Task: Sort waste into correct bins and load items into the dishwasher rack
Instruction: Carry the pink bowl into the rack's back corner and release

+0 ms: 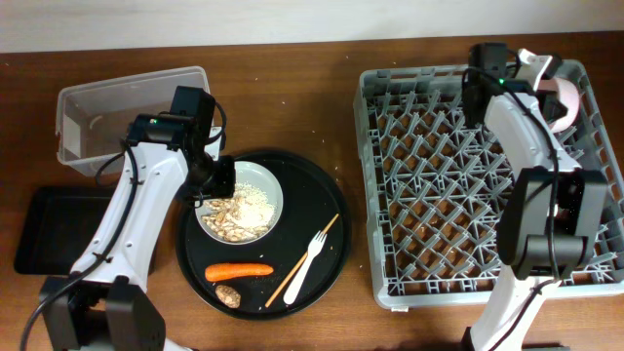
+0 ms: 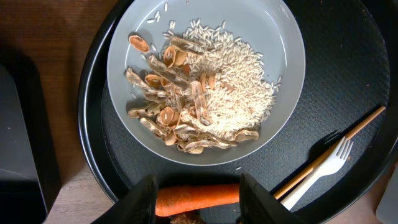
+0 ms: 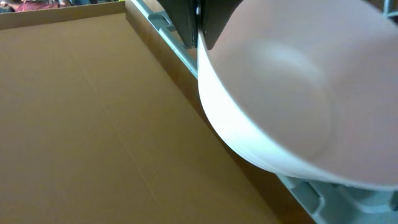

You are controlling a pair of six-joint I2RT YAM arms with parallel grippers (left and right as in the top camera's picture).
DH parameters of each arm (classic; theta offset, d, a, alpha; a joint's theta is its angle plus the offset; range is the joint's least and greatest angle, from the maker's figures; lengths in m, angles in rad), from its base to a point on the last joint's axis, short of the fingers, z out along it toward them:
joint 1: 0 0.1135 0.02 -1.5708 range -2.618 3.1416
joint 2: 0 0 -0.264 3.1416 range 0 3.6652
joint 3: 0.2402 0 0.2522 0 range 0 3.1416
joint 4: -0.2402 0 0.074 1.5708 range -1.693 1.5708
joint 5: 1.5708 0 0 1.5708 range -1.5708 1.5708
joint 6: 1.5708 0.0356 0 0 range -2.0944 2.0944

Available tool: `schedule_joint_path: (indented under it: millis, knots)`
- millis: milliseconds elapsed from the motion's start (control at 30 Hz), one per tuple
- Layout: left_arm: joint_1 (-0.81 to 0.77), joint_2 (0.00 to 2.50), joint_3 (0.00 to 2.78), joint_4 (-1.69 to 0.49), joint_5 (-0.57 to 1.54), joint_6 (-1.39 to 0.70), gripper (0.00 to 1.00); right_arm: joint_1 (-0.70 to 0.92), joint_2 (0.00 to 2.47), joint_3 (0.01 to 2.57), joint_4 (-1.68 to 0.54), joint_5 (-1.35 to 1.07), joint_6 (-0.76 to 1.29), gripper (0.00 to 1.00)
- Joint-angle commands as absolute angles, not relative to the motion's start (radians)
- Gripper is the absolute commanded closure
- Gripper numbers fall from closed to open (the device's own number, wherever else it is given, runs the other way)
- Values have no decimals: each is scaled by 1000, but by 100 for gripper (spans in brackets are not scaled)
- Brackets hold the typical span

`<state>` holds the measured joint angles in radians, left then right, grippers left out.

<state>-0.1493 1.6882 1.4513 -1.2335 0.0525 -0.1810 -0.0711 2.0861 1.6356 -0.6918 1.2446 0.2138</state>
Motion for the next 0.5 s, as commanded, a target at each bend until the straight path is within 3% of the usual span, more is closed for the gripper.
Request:
schedule_joint_path:
  millis: [0,100,167,267,467]
  knots:
    - [-146,1671,1458,-1231,64,-194,58,-10,2083,1611,-703,1180,218,96]
    - [-146,1671,1458,-1231,65,-194,57,35,2083,1611,-746,1156,218,95]
    - [-146,1671,1458,-1231,64,-194,57,58,2083,1611,-825,1079,218,59]
    - [-146,1671,1458,-1231,64,-194,58,72,2081,1611,-904,1007,234,46]
    - [-146,1671,1458,-1231,64,-194,57,84,1927,1611,-1044,760,297,44]
